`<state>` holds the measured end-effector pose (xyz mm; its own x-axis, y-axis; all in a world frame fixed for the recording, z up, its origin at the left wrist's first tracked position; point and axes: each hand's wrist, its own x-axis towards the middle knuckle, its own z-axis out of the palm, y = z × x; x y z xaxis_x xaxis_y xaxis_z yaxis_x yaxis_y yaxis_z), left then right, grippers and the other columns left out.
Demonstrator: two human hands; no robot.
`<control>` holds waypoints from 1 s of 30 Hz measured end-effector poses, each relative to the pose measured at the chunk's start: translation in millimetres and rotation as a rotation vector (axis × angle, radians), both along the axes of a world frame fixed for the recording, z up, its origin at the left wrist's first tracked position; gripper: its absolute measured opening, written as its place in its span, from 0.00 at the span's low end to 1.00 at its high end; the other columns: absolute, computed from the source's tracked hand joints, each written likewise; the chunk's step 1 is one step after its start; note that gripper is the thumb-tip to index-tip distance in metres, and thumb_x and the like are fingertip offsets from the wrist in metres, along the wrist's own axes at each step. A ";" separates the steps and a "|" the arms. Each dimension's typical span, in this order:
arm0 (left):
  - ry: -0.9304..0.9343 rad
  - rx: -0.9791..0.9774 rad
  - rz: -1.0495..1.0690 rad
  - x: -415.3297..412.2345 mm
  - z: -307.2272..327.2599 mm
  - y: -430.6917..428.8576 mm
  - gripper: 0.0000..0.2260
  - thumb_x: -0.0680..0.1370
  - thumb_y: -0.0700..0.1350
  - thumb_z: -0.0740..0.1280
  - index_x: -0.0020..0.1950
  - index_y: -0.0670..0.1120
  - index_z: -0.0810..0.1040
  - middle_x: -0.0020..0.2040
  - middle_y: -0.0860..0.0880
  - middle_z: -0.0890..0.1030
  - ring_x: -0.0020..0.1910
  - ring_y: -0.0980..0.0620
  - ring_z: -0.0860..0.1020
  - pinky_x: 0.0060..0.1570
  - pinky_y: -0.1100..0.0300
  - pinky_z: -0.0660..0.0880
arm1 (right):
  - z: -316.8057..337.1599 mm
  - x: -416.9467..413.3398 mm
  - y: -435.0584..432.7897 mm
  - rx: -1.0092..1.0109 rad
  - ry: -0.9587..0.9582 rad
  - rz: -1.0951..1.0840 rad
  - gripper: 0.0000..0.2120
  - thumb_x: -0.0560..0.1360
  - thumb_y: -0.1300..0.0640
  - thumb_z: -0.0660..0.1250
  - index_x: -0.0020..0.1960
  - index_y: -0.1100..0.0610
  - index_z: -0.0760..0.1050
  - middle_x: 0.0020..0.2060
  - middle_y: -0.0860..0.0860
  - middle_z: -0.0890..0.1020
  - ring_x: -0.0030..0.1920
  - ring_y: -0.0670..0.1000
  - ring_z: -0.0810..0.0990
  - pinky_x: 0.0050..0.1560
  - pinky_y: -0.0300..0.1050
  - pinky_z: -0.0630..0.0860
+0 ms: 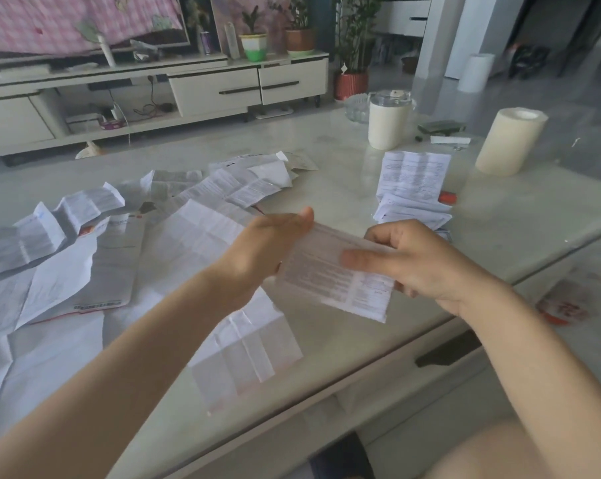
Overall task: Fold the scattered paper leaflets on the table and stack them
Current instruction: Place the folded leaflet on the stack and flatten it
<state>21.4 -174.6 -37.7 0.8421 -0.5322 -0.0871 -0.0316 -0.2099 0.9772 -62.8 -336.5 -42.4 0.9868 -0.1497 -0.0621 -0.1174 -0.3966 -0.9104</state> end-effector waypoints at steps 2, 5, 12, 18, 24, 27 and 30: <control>-0.007 -0.022 0.037 6.3 1.1 -19.3 0.23 0.74 0.57 0.64 0.49 0.36 0.79 0.53 0.34 0.80 0.53 0.36 0.79 0.60 0.39 0.71 | -0.3 -2.4 -16.1 0.107 -0.057 -0.075 0.08 0.70 0.55 0.71 0.38 0.60 0.78 0.31 0.50 0.80 0.32 0.46 0.76 0.31 0.36 0.73; -0.081 -0.052 0.044 10.6 11.6 -54.5 0.17 0.76 0.56 0.63 0.41 0.43 0.79 0.46 0.40 0.82 0.46 0.43 0.80 0.57 0.46 0.74 | 0.8 1.4 -35.5 0.280 -0.187 -0.259 0.07 0.72 0.60 0.70 0.48 0.63 0.79 0.42 0.55 0.84 0.42 0.51 0.82 0.47 0.48 0.79; -0.297 0.002 0.019 34.1 32.2 -133.0 0.12 0.79 0.50 0.62 0.42 0.42 0.73 0.39 0.45 0.70 0.38 0.51 0.68 0.33 0.63 0.65 | 10.4 33.7 -80.7 0.228 -0.532 -0.713 0.04 0.72 0.60 0.71 0.46 0.59 0.77 0.37 0.48 0.80 0.36 0.44 0.79 0.39 0.37 0.75; -0.288 0.149 0.013 40.7 17.3 -144.4 0.20 0.81 0.57 0.53 0.37 0.45 0.70 0.39 0.48 0.73 0.39 0.50 0.71 0.39 0.61 0.66 | 2.0 43.2 -102.2 0.165 -0.432 -0.781 0.04 0.73 0.58 0.70 0.40 0.55 0.75 0.34 0.50 0.78 0.36 0.50 0.76 0.35 0.41 0.73; -0.339 0.178 -0.241 46.4 -13.5 -115.0 0.26 0.71 0.54 0.70 0.67 0.49 0.69 0.61 0.54 0.74 0.61 0.58 0.71 0.59 0.64 0.66 | 0.9 22.9 -114.4 0.538 -0.341 -0.842 0.09 0.76 0.58 0.66 0.37 0.55 0.73 0.21 0.46 0.75 0.17 0.43 0.67 0.19 0.31 0.59; -0.478 0.258 -0.230 54.9 -31.2 -116.0 0.27 0.66 0.49 0.76 0.64 0.50 0.72 0.58 0.54 0.76 0.60 0.58 0.73 0.58 0.65 0.66 | -0.8 17.8 -116.3 0.636 -0.310 -0.845 0.11 0.77 0.59 0.66 0.36 0.55 0.73 0.17 0.44 0.73 0.17 0.43 0.66 0.19 0.31 0.59; -0.664 0.273 -0.209 55.1 -36.1 -119.7 0.13 0.70 0.45 0.74 0.53 0.49 0.79 0.47 0.60 0.77 0.53 0.56 0.75 0.54 0.65 0.67 | -4.1 16.2 -117.0 0.651 -0.278 -0.826 0.10 0.76 0.58 0.66 0.36 0.55 0.73 0.18 0.45 0.73 0.17 0.43 0.66 0.19 0.31 0.59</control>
<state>76.5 -294.3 -73.8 0.6472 -0.7193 0.2524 -0.6626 -0.3671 0.6528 -46.6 -453.6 -46.5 0.5881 -0.7929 -0.1596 0.1168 0.2785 -0.9533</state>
